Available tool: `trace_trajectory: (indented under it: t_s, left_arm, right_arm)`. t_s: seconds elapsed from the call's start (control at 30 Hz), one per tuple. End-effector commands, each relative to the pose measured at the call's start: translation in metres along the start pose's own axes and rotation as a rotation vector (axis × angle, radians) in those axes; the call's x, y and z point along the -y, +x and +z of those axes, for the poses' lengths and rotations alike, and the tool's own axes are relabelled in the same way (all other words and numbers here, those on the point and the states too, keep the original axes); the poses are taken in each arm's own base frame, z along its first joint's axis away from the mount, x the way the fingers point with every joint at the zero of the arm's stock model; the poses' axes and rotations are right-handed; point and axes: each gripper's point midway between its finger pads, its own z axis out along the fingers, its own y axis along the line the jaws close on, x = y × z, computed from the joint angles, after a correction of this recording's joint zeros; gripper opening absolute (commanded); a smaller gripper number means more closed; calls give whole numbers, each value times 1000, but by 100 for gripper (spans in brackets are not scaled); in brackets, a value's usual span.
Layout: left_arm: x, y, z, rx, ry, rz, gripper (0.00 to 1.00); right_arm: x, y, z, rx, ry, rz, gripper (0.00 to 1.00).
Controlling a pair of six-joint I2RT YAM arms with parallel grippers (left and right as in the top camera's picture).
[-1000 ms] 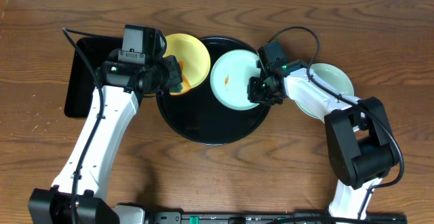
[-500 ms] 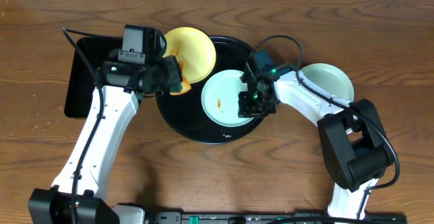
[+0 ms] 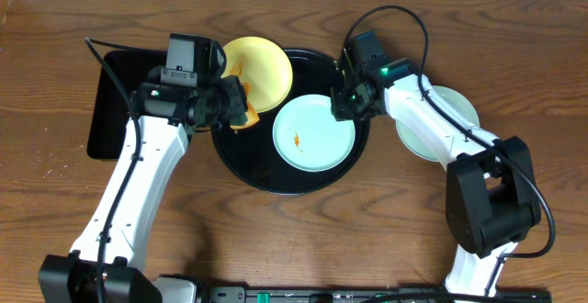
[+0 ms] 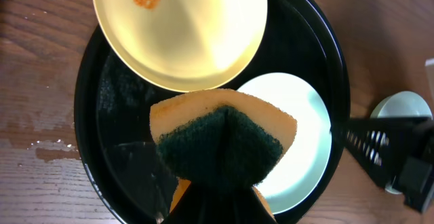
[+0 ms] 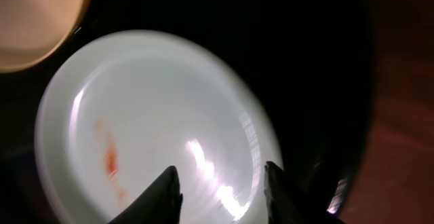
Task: Clean dirty plates on tray and stack at the side
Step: 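Grip the back green plate rim with the right gripper and pull it forward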
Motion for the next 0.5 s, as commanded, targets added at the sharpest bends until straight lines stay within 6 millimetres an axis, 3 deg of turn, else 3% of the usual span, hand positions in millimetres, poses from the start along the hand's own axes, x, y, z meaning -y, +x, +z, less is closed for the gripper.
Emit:
trace_trajectory:
  t_s: [0.0,0.23,0.33,0.47]
  left_arm:
    - [5,4,2,-9,0,36,8]
    - [10,7,3,-13,7,51,7]
    - [10,7,3,-13,6,50,7]
    - [10,7,3,-13,7,50,8]
  right_arm:
    - [15,-3,16,1,76,-49,35]
    - [20,6,53,-49,68,-56,33]
    - [21,11,60,-72,63,-59,30]
    - [20,16,61,-91,61,-58,15]
